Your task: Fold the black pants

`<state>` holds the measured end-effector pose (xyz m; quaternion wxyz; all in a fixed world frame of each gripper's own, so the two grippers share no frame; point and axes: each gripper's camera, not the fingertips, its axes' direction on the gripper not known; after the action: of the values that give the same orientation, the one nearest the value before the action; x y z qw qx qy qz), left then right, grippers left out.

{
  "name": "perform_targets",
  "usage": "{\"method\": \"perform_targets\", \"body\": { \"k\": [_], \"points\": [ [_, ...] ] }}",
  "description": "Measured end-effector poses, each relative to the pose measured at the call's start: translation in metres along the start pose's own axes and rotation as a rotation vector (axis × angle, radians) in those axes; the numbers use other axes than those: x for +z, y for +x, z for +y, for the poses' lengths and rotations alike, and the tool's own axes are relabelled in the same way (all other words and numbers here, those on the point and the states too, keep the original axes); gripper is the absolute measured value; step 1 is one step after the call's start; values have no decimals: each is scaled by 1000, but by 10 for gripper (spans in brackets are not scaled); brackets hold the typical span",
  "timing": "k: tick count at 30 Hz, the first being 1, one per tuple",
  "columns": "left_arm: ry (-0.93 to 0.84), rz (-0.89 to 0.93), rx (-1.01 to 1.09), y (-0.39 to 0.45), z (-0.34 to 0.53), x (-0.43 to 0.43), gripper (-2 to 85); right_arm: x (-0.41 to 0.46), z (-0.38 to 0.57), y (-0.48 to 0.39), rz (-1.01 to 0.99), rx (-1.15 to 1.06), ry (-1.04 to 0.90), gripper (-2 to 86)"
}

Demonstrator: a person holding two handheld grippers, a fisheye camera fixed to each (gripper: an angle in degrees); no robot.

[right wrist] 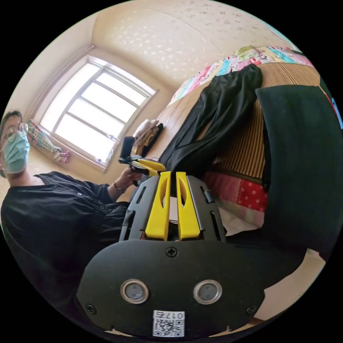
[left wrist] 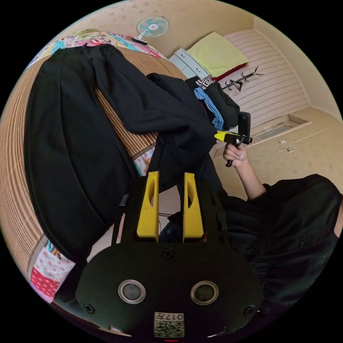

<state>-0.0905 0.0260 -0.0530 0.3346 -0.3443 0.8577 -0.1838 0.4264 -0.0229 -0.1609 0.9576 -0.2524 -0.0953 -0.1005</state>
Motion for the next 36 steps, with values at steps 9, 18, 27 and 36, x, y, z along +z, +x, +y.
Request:
{"method": "perform_targets", "body": {
  "k": [9,18,27,36],
  "points": [
    [-186,321,49,-10,-32,111,48,-52,35,29,-207,53,271,29],
    [10,386,-39,-18,39,56,58,0,6,13,-70,-37,10,32],
    [301,193,-148,-21,9,-20,144,140,-64,17,-115,-127,-260,32],
    [60,-53,-193,-7,-44,40,93,196,-79,35,-123,-97,-311,32]
  ]
}}
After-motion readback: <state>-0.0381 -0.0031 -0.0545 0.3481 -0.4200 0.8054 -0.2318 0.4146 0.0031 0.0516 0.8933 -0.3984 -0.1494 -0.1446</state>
